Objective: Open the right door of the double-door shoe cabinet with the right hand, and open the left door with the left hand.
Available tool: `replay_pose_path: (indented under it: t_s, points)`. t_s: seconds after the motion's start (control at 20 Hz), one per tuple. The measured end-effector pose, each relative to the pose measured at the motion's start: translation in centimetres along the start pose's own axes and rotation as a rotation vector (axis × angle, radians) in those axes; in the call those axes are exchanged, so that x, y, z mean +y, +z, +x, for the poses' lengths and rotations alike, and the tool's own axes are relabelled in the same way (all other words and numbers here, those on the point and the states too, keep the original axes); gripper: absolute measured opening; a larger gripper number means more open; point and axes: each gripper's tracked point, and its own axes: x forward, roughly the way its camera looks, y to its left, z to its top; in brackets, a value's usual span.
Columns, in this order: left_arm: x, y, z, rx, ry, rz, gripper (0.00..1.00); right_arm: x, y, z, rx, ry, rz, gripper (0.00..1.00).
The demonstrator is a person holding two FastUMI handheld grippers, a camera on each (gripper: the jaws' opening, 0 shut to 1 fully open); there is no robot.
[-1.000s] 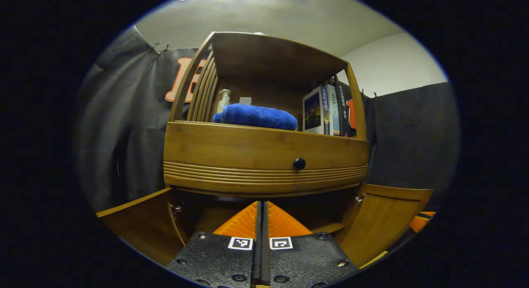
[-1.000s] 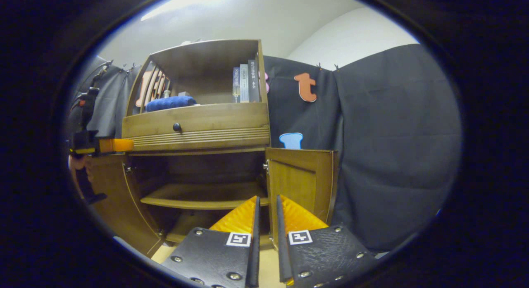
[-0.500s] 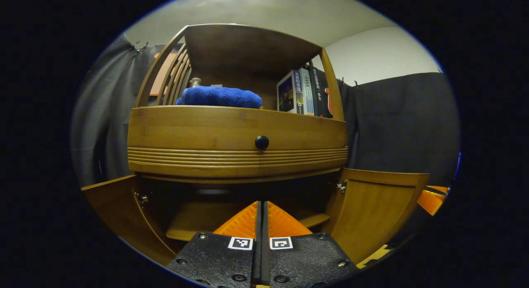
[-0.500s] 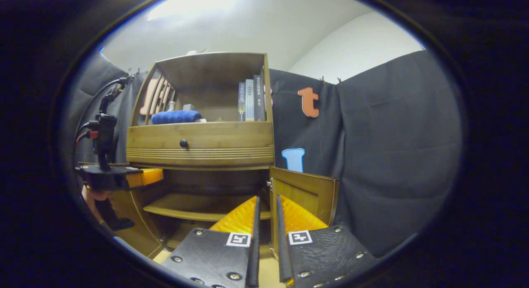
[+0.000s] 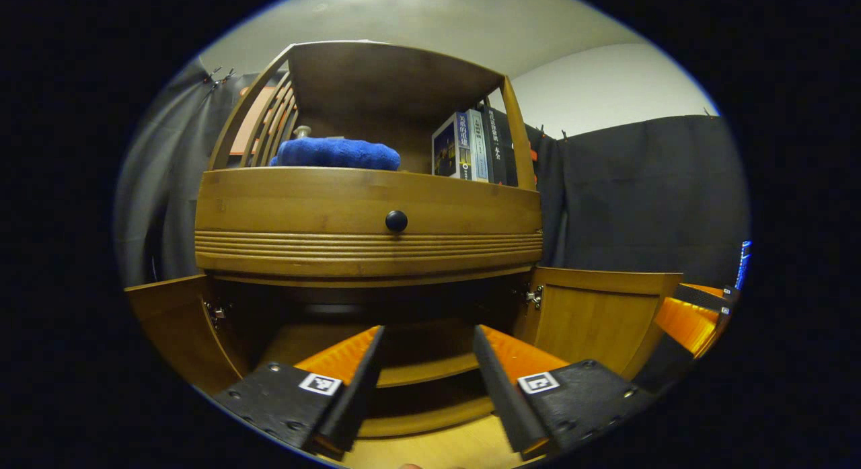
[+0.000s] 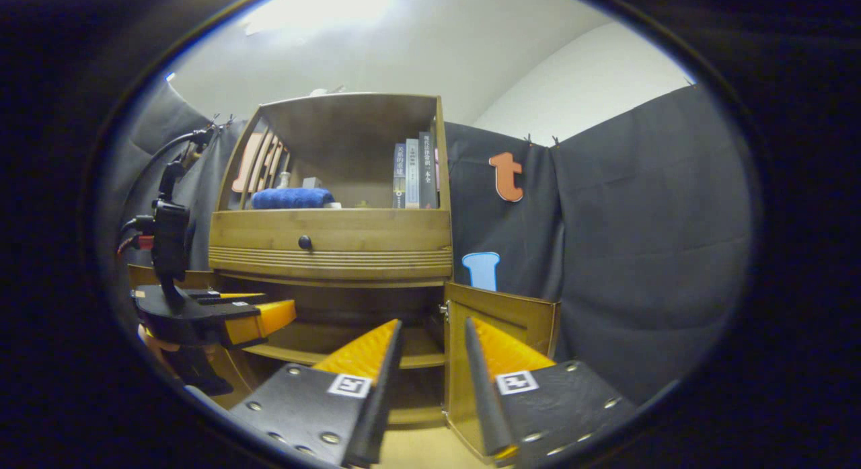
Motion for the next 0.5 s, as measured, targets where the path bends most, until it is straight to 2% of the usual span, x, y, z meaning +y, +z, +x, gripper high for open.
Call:
replay_pose_path:
  t_s: [0.1, 0.15, 0.2, 0.3, 0.4, 0.45, 0.5]
  points:
    - [0.1, 0.4, -0.3, -0.016, 0.007, 0.000, 0.97, 0.6, -0.4, 0.1, 0.011, 0.020, 0.013, 0.84]
    - [0.1, 0.5, -0.3, -0.024, 0.005, -0.003, 0.97, 0.6, -0.3, 0.1, 0.007, 0.024, 0.019, 0.99]
    - [0.1, 0.5, -0.3, -0.027, 0.006, -0.005, 0.97, 0.7, -0.2, 0.0, 0.003, 0.027, 0.020, 0.96]
    - [0.2, 0.4, -0.3, -0.022, 0.011, -0.003, 0.97, 1.0, -0.1, 0.0, -0.004, 0.033, 0.009, 0.99]
    - [0.4, 0.4, -0.4, -0.022, 0.013, -0.006, 0.97, 1.2, -0.2, 0.1, -0.003, 0.038, 0.003, 0.99]
    - [0.5, 0.3, -0.6, -0.021, 0.013, -0.007, 0.97, 1.4, -0.4, 0.0, 0.001, 0.041, 0.003, 0.96]
    - [0.6, 0.4, -0.7, -0.022, 0.017, -0.005, 0.97, 1.5, -0.5, -0.1, 0.004, 0.045, 0.003, 0.99]
